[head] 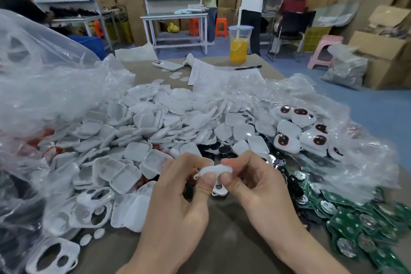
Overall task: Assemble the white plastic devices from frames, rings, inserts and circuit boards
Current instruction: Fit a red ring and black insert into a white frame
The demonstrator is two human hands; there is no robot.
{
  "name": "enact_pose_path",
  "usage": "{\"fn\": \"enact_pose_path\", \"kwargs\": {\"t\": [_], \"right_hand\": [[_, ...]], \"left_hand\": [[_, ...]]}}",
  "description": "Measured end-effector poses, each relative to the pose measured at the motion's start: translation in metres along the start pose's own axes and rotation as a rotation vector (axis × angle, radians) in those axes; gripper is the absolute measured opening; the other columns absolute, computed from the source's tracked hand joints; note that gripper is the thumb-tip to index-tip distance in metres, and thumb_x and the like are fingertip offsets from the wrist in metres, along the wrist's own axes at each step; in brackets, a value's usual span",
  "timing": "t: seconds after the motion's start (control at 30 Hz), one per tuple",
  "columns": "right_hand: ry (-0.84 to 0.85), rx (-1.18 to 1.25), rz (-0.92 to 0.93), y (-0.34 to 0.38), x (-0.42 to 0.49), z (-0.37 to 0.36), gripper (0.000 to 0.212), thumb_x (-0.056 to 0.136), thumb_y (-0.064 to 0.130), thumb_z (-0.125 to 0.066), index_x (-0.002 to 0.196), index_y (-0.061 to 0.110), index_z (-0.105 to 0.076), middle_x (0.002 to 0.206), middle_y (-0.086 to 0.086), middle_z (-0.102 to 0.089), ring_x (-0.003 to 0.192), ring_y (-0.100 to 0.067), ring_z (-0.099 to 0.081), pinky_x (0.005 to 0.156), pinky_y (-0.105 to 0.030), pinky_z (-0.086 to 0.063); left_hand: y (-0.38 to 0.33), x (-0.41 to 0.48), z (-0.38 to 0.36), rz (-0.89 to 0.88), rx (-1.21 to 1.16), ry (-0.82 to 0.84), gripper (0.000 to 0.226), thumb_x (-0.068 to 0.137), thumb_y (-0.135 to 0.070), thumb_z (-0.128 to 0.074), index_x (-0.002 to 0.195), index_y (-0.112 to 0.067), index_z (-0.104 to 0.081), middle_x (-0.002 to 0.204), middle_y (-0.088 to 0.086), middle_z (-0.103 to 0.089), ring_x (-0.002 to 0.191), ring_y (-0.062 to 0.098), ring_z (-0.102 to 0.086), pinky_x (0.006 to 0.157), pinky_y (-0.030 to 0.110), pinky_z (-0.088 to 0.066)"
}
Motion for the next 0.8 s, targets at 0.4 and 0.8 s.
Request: {"fn": "enact_pose_path", "kwargs": {"t": [0.4, 0.8], "right_hand": [[-0.100, -0.006, -0.033, -0.0016, 0.0041, 0.0029, 0.019, 0.087, 0.017, -0.075, 0.087, 0.035, -0.072, 0.078, 0.000, -0.072, 0.076, -0.023, -0.070, 0.078, -0.035, -0.058], [0.044, 0.154, -0.156, -0.0014, 0.0080, 0.0054, 0.027, 0.081, 0.031, -0.076, 0.108, 0.033, -0.073, 0.101, 0.005, -0.076, 0.090, -0.011, -0.073, 0.080, -0.021, -0.057]], "left_hand": [[-0.0061, 0.0043, -0.0047, 0.147, -0.123, 0.046, 0.014, 0.088, -0.059, -0.067, 0.098, -0.058, -0.058, 0.097, -0.027, -0.066, 0.085, -0.005, -0.061, 0.073, 0.002, -0.041], [-0.0003, 0.0059, -0.0037, 0.057, 0.073, -0.059, 0.020, 0.088, -0.034, -0.075, 0.086, -0.048, -0.061, 0.095, -0.024, -0.061, 0.093, -0.001, -0.054, 0.077, 0.005, -0.037]]}}
Point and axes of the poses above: each hand's wrist, its own x-axis towards the middle knuckle, its own z-axis out of the back of the hand, y = z × x, the point moved 1 cm from there along x, towards the middle knuckle
